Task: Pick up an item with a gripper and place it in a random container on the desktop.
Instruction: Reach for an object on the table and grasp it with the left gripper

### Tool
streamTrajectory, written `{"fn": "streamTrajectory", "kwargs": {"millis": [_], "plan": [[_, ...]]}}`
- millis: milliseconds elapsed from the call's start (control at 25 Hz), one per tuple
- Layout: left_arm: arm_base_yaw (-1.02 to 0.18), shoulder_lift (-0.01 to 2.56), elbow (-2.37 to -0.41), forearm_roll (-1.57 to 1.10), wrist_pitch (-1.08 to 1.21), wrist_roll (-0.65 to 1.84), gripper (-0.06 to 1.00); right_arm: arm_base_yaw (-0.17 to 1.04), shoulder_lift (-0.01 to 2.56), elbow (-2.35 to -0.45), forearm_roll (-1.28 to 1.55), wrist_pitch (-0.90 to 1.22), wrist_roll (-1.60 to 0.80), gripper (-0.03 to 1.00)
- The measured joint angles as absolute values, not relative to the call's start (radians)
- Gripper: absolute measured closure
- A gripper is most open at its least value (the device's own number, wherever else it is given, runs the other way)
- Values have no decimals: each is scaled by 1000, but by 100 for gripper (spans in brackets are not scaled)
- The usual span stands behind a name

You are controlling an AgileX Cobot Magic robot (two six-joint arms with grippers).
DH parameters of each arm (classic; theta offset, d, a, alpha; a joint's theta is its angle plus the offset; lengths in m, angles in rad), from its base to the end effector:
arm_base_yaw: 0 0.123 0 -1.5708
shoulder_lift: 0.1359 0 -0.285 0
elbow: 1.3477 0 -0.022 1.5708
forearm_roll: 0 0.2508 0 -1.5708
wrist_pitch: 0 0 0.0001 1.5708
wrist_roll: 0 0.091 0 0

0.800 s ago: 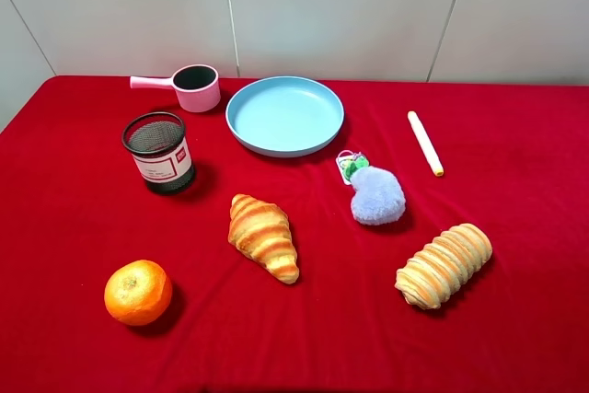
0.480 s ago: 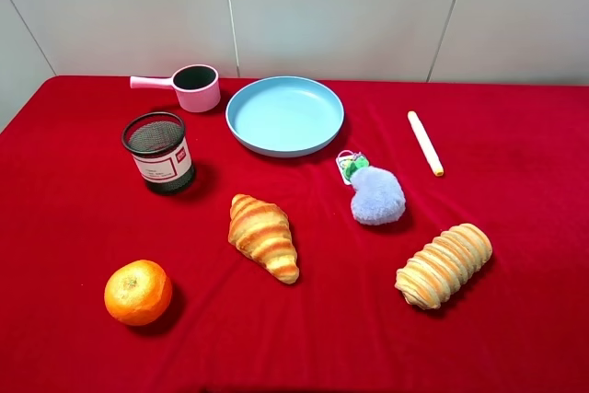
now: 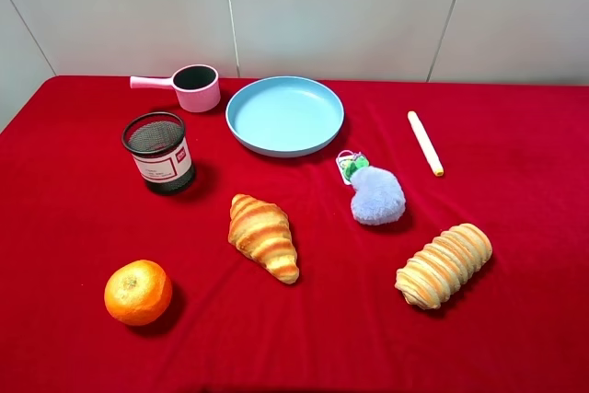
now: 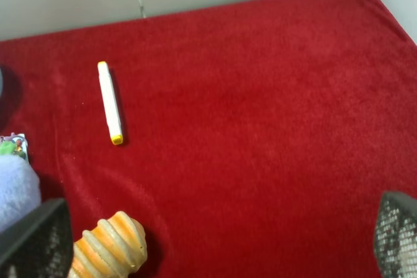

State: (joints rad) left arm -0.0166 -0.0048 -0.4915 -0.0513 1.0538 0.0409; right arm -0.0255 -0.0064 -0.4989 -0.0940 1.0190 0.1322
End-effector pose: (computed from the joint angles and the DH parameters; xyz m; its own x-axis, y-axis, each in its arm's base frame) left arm -0.0044 -0.0040 0.2756 -0.4517 0.0230 -0.8919 0.0633 0.9980 -0.0063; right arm -0.0044 -0.0072 0.2807 -0.4022 0.0927 -0.9108 0.1320 0.9903 0.0426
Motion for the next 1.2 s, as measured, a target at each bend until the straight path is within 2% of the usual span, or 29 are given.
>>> {"fn": "streamTrajectory", "kwargs": {"millis": [440, 1040, 1200], "plan": [[-17, 36, -528, -52, 1063, 41, -4, -25, -6, -499, -94, 1019, 132, 28], [-17, 597, -702, -89, 1108, 123, -4, -25, -6, -499, -94, 1019, 132, 28], [-63, 695, -714, -112, 1097, 130, -4, -25, -6, -499, -94, 1019, 132, 28]]}}
